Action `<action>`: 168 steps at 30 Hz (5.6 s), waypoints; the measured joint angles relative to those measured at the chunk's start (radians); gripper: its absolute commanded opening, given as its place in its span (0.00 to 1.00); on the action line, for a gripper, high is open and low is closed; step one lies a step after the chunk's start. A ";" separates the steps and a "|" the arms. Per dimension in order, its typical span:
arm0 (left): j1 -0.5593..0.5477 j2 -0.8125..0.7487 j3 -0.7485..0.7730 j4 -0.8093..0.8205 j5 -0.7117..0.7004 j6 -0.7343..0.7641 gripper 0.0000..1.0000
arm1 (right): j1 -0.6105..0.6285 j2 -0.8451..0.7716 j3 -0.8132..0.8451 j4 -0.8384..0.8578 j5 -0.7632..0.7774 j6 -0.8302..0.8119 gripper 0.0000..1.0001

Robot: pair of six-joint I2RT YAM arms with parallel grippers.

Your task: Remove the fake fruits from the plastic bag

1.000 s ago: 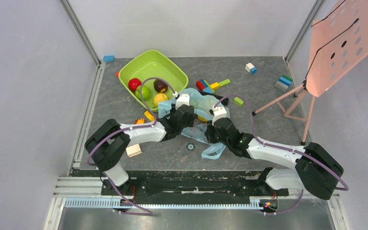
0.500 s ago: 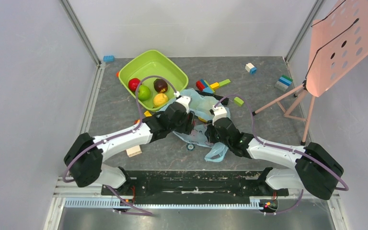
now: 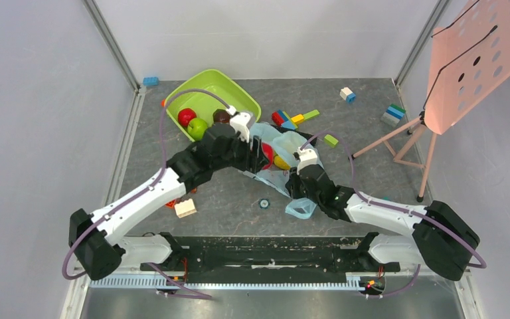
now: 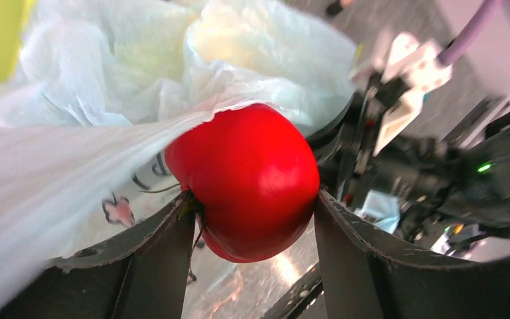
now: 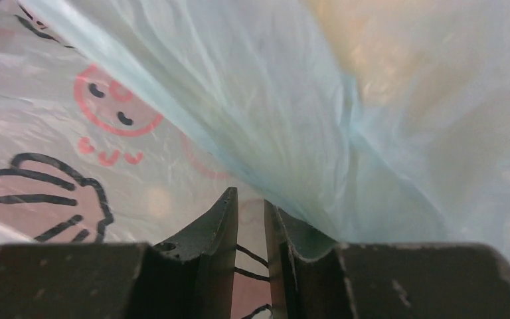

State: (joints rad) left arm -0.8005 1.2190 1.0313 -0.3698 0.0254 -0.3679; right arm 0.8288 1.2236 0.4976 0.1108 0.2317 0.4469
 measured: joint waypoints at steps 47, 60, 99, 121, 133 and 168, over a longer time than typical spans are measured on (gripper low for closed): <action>0.224 0.136 -0.149 0.893 0.463 -0.380 0.63 | -0.001 -0.047 -0.039 0.023 -0.032 0.037 0.25; 0.214 0.179 0.022 0.994 0.503 -0.634 0.64 | -0.001 -0.054 -0.043 0.032 -0.041 0.042 0.26; 0.021 -0.069 -0.272 1.316 0.306 -1.038 0.63 | -0.001 0.039 0.031 0.167 -0.077 -0.013 0.27; 0.332 -0.064 0.175 0.714 0.149 -0.771 0.62 | -0.001 0.046 0.031 0.171 -0.078 -0.002 0.28; 0.425 0.201 0.341 0.264 -0.198 -0.241 0.62 | -0.002 0.032 0.028 0.123 -0.078 -0.025 0.29; 0.652 0.905 0.613 0.152 -0.283 -0.119 0.82 | -0.002 0.019 0.008 0.044 -0.073 -0.059 0.32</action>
State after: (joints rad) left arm -0.1482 2.1239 1.6447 -0.2176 -0.2581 -0.4866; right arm 0.8272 1.2430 0.5060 0.1547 0.1589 0.3882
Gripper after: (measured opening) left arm 0.765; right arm 0.309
